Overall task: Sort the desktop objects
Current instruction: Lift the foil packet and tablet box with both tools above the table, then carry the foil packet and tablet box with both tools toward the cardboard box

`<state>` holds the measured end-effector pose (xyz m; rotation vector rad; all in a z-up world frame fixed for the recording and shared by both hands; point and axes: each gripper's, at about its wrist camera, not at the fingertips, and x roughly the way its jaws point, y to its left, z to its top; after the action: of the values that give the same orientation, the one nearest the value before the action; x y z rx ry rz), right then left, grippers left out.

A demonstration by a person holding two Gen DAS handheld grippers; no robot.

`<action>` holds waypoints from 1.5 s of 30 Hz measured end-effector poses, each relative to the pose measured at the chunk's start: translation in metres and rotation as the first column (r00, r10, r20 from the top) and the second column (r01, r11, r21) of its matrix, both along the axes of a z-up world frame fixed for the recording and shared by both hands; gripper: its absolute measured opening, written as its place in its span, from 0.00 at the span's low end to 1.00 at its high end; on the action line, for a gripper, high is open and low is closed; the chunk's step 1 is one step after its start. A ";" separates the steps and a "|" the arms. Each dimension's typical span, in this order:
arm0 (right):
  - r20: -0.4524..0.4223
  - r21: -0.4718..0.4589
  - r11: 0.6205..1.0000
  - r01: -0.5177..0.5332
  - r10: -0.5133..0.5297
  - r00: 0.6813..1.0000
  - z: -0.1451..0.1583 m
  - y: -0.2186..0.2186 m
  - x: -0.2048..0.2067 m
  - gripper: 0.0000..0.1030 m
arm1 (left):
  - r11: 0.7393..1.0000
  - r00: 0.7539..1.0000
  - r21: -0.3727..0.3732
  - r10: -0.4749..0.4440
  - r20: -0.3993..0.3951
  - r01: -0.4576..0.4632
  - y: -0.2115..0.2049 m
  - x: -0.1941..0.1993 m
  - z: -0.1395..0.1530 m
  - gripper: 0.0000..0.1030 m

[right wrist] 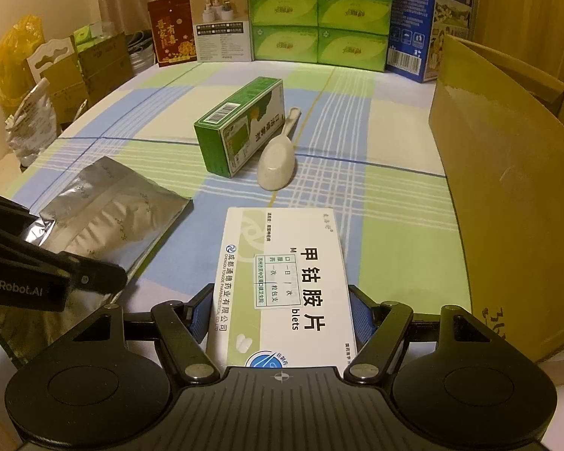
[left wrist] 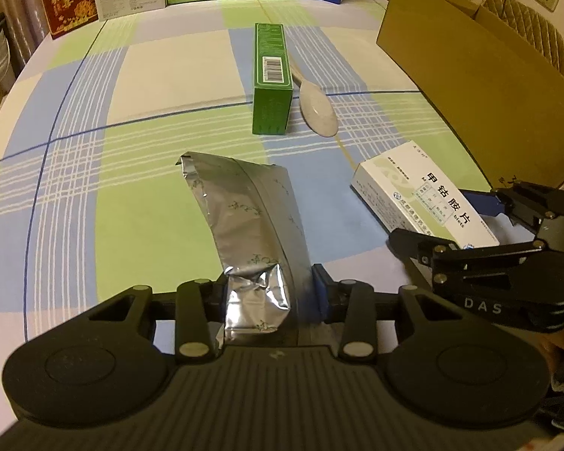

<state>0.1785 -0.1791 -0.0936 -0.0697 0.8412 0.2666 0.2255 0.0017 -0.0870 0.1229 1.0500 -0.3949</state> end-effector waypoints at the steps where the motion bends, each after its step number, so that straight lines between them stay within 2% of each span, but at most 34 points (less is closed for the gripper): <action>1: -0.002 0.001 1.000 -0.002 0.002 1.000 0.000 0.000 0.000 0.66 | 1.000 1.000 0.006 -0.003 0.001 0.003 0.000 0.000 0.000 0.34; 4: -0.005 0.000 1.000 -0.001 0.001 1.000 -0.001 -0.001 0.000 0.66 | 1.000 1.000 0.018 -0.013 0.000 0.013 -0.001 0.000 -0.002 0.36; 7: -0.010 0.001 1.000 0.001 -0.001 1.000 -0.001 -0.001 0.001 0.66 | 0.999 1.000 0.041 -0.014 -0.015 0.015 -0.003 0.001 -0.005 0.44; 12: -0.010 0.003 1.000 -0.009 0.009 1.000 -0.001 0.001 0.001 0.66 | 0.997 0.999 0.062 -0.034 -0.010 0.035 -0.006 0.000 -0.006 0.45; 17: 0.001 0.021 1.000 -0.012 0.012 1.000 0.002 0.001 -0.001 0.66 | 0.999 0.999 0.040 -0.036 -0.004 0.037 -0.003 -0.001 -0.003 0.32; 25: 0.019 0.023 1.000 -0.005 0.004 1.000 0.011 -0.004 -0.007 0.66 | 1.000 1.000 -0.016 -0.010 -0.002 0.010 0.002 -0.010 0.001 0.32; 30: 0.038 0.017 1.000 -0.003 0.003 0.999 0.024 -0.009 -0.015 0.66 | 1.000 1.000 -0.014 -0.012 0.003 0.012 -0.003 -0.017 0.007 0.32; 45: 0.090 0.058 0.997 0.051 -0.056 0.994 0.070 -0.037 -0.067 0.66 | 0.998 0.998 -0.061 0.024 0.063 -0.020 -0.026 -0.072 0.053 0.32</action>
<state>0.1112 -0.2160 -0.0232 -0.0066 0.7434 0.2344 0.1532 -0.0242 -0.0337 0.0695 0.9752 -0.3996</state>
